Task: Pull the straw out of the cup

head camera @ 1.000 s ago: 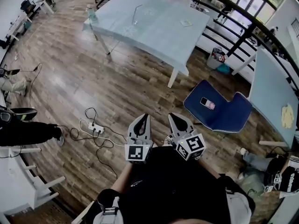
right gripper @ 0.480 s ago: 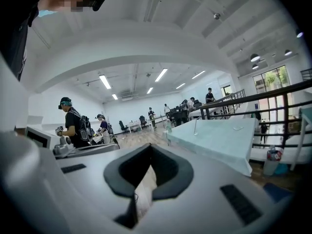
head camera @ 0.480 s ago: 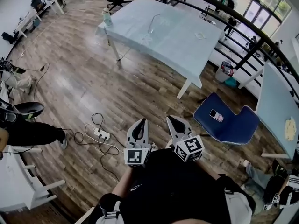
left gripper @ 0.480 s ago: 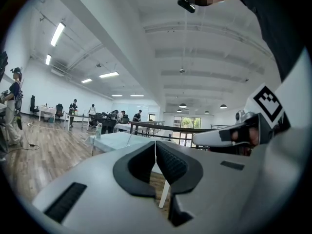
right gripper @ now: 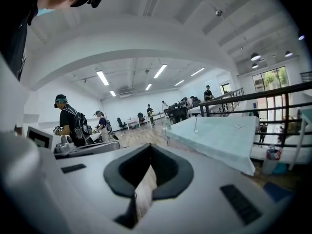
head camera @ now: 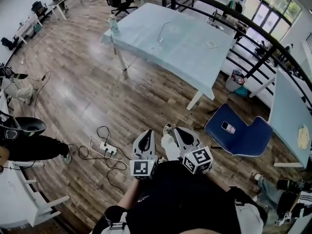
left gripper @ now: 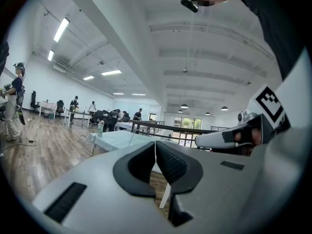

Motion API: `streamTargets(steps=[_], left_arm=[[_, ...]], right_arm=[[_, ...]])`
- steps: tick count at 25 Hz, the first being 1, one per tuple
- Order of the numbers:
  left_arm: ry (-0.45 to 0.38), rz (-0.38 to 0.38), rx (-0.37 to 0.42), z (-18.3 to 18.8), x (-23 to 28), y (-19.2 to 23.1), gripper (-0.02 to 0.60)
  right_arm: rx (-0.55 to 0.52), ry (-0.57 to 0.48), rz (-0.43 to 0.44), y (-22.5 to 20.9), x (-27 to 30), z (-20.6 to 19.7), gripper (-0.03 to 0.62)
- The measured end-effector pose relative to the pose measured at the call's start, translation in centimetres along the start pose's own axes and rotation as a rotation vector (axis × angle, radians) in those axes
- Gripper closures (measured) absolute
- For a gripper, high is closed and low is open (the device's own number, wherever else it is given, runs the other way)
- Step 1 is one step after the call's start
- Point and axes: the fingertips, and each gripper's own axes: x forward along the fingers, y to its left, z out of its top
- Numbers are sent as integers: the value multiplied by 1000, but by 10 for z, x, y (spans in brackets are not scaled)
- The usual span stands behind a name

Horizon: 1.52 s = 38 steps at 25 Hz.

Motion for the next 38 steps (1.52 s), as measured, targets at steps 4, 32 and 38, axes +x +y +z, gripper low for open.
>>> streamTargets(steps=[4,32,38], left_arm=[[-8,-25,24,9,24,5,565],[-2,-4,56,58,257,104,565],[0,-27,62,68,301,116,565]], right_arm=[[12,3,-17,-14,21,3,585],[22,-21,99,-132,257,103,585],[34,-41,63,-164,285,121,585]])
